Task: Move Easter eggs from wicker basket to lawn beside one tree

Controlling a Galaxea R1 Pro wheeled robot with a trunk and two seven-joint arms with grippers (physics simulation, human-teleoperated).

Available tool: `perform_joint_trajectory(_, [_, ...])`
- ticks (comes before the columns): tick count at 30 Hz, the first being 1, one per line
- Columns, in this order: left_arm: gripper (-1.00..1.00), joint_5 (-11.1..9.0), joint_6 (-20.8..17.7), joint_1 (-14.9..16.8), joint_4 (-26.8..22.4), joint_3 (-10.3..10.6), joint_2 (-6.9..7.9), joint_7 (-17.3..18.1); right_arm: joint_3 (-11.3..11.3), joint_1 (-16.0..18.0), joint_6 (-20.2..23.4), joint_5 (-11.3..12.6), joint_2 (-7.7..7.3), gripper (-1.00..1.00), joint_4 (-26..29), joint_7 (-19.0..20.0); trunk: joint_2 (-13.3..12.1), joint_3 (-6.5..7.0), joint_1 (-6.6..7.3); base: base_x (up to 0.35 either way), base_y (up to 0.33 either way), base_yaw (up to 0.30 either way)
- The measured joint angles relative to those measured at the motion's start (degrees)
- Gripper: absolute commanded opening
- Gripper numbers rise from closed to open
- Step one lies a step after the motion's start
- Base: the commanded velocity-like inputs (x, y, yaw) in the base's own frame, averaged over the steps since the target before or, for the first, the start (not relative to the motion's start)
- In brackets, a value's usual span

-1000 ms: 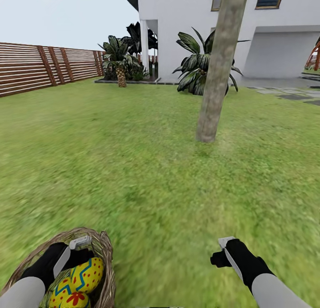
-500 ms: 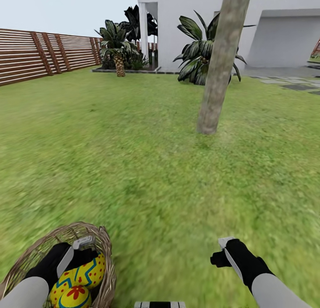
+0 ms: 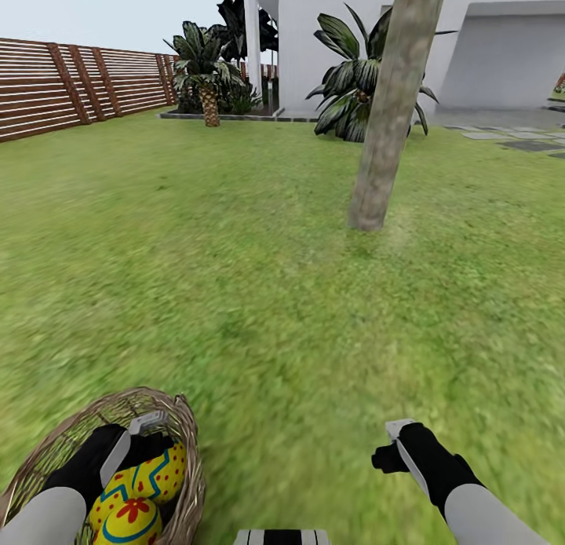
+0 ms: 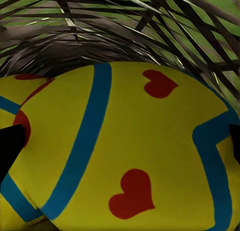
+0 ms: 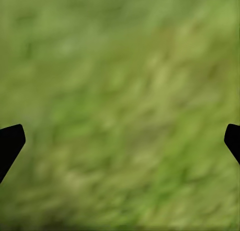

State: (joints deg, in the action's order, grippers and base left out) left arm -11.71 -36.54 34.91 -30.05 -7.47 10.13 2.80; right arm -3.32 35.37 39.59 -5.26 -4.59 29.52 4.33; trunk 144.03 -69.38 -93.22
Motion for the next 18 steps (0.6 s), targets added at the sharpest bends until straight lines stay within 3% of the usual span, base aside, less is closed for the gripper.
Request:
perform_joint_trajectory(12, [1.0,0.1,0.0,0.0,0.0,0.0,0.0,0.1,0.0,0.0,0.1,-0.1,-0.1,1.0,0.0,0.2,0.0,0.0,0.0,0.0,0.0,0.0])
perform_joint_trajectory(13, [-1.0,0.1,0.0,0.0,0.0,0.0,0.0,0.1,0.0,0.0,0.1,-0.1,-0.1,1.0,0.0,0.2,0.0,0.0,0.0,0.0,0.0,0.0])
perform_joint_trajectory(18, [-1.0,0.1,0.0,0.0,0.0,0.0,0.0,0.1,0.1,0.0,0.1,-0.1,-0.1,1.0,0.0,0.1,0.0,0.0,0.0,0.0,0.0,0.0])
